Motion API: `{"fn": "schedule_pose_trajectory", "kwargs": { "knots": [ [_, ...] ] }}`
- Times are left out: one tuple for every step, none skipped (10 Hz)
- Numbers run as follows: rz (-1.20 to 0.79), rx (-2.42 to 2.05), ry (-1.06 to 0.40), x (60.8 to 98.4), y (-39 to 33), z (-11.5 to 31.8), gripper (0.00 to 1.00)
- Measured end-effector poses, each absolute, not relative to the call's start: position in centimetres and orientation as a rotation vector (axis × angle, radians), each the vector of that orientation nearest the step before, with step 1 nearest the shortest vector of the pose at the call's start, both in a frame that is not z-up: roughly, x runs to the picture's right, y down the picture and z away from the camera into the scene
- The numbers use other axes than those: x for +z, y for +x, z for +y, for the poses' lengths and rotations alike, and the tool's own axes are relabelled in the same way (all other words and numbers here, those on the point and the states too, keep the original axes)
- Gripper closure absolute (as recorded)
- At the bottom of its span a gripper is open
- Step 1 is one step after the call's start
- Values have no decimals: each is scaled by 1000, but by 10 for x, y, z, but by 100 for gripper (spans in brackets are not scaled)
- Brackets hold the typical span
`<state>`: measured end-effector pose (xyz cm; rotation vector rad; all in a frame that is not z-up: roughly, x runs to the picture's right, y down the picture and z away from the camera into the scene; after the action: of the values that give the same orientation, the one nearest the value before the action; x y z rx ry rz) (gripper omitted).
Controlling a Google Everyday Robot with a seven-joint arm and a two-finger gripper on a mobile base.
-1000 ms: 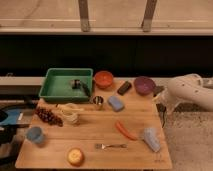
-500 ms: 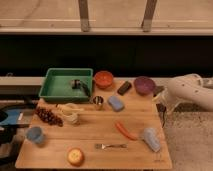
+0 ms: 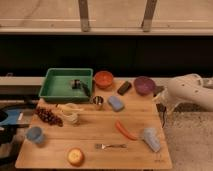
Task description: Wipe purple bowl with eraser
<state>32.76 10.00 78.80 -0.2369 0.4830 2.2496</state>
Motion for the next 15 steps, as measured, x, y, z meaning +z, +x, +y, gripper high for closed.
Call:
{"fn": "schedule_pose_trajectory", "kwargs": {
  "knots": [
    [483, 2250, -237, 788, 328, 100, 32],
    [483, 2249, -237, 788, 328, 100, 32],
    [483, 2249, -237, 788, 328, 100, 32],
    [483, 2244, -239, 788, 327, 100, 32],
    [478, 2237, -249, 789, 325, 99, 32],
    [468, 2236, -268, 788, 322, 95, 32],
    [445, 2227, -274, 784, 318, 88, 32],
    [418, 2216, -277, 781, 310, 77, 32],
    [393, 2204, -280, 784, 300, 65, 32],
    [369, 2192, -281, 791, 289, 52, 32],
    [339, 2181, -277, 797, 281, 39, 32],
    [316, 2166, -264, 802, 277, 29, 32],
    [297, 2157, -258, 805, 273, 22, 32],
    [263, 2127, -252, 811, 259, 7, 32],
    [245, 2111, -257, 815, 250, -1, 32]
  ]
}}
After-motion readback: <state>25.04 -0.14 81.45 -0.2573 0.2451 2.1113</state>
